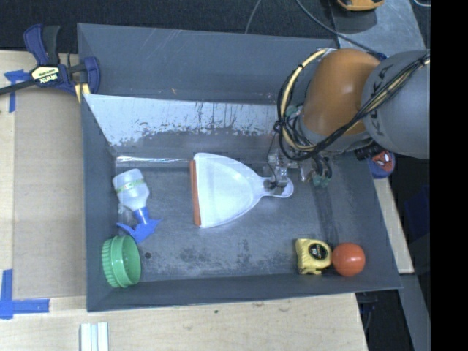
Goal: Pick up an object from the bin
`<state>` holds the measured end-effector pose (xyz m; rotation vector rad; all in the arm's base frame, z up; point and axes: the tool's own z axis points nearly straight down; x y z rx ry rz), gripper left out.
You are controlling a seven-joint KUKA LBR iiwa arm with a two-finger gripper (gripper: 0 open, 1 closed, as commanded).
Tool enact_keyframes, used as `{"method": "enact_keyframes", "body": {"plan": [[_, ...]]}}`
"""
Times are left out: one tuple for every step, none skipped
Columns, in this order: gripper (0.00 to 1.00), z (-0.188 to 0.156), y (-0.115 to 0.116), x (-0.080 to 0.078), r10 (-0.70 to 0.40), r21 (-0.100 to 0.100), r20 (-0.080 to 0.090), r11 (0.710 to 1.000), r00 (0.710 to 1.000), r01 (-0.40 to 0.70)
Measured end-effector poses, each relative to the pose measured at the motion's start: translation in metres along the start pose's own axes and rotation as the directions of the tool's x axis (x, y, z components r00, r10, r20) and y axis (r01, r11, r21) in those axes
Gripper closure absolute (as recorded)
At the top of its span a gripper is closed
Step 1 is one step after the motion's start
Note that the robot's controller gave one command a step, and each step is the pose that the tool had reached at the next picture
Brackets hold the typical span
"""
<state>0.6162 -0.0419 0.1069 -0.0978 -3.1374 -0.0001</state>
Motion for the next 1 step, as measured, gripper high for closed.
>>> {"method": "enact_keyframes", "body": {"plan": [[1.0, -0.1563, 0.0397, -0.0051, -0.04, -0.001, 0.013, 0.999, 0.999, 0.04]]}}
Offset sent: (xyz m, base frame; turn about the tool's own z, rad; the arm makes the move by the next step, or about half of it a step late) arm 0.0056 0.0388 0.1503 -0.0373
